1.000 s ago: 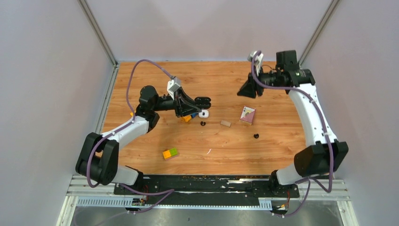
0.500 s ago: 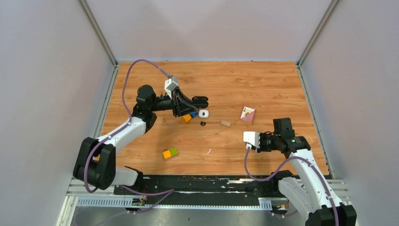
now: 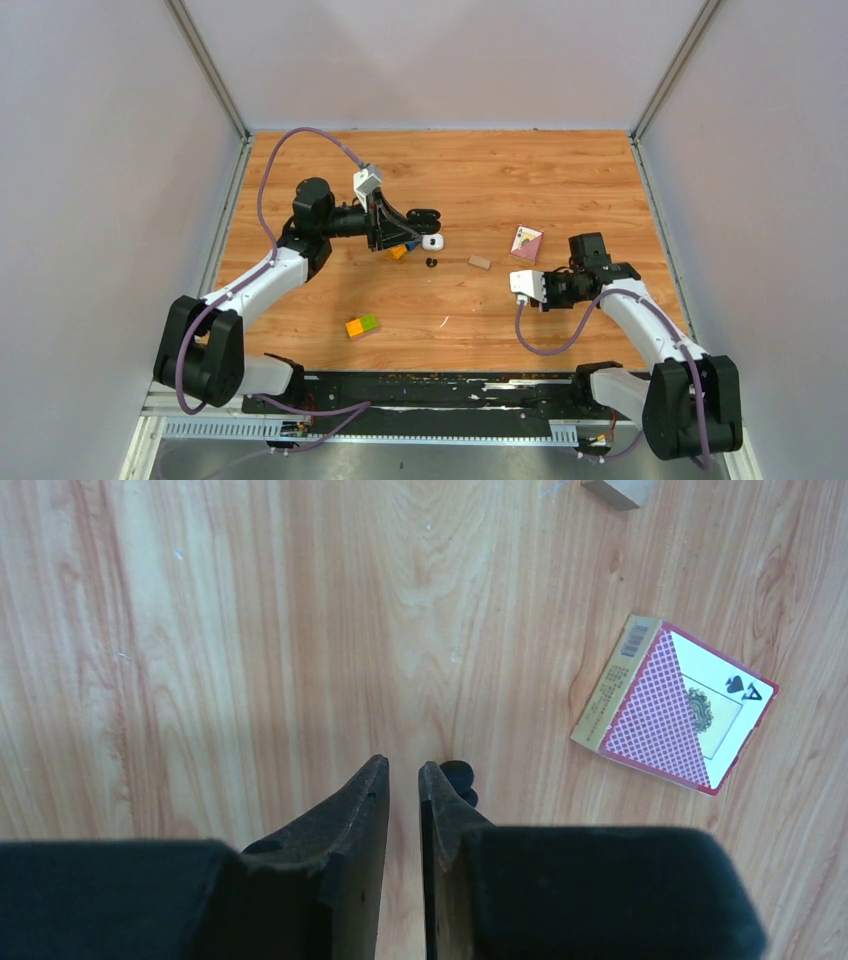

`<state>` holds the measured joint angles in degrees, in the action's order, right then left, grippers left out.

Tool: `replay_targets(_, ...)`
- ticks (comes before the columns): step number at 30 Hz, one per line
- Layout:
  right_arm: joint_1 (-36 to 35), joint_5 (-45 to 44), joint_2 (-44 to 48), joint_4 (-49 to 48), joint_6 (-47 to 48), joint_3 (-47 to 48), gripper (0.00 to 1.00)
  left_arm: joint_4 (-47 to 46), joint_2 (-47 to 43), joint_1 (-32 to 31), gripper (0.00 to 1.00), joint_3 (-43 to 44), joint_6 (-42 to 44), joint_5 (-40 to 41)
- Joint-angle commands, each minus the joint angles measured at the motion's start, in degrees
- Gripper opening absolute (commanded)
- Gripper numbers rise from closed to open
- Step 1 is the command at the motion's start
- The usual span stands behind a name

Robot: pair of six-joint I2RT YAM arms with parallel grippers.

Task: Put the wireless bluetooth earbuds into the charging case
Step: Pick up the right earbud from the center of the board.

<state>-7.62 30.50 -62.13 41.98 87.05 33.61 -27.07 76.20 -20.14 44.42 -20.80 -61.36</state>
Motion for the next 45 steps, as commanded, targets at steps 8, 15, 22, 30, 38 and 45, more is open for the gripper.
replay_targets(8,6.1,-1.4,-7.1,3.8,13.9,5.3,0.23,1.2,-2.2,0.6,0.00,1.8,2.4,0.4)
replay_targets(15,6.9,-0.4,-8.7,3.1,15.2,6.2,0.26,1.3,-2.0,0.6,0.00,1.8,2.4,0.7)
replay_targets(22,6.9,0.1,-11.3,3.2,16.8,7.1,0.27,1.5,-1.8,0.6,0.00,2.0,2.3,0.9)
replay_targets(30,6.9,0.4,-14.1,4.4,18.6,8.6,0.24,2.4,-1.8,0.9,0.00,2.1,2.7,1.1)
replay_targets(38,6.6,1.3,-16.9,4.9,19.8,9.0,0.24,4.2,-2.0,1.4,0.00,2.6,3.8,1.5)
replay_targets(45,6.6,0.8,-19.5,4.2,20.5,10.2,0.26,7.1,-2.3,2.3,0.00,2.9,5.7,2.0)
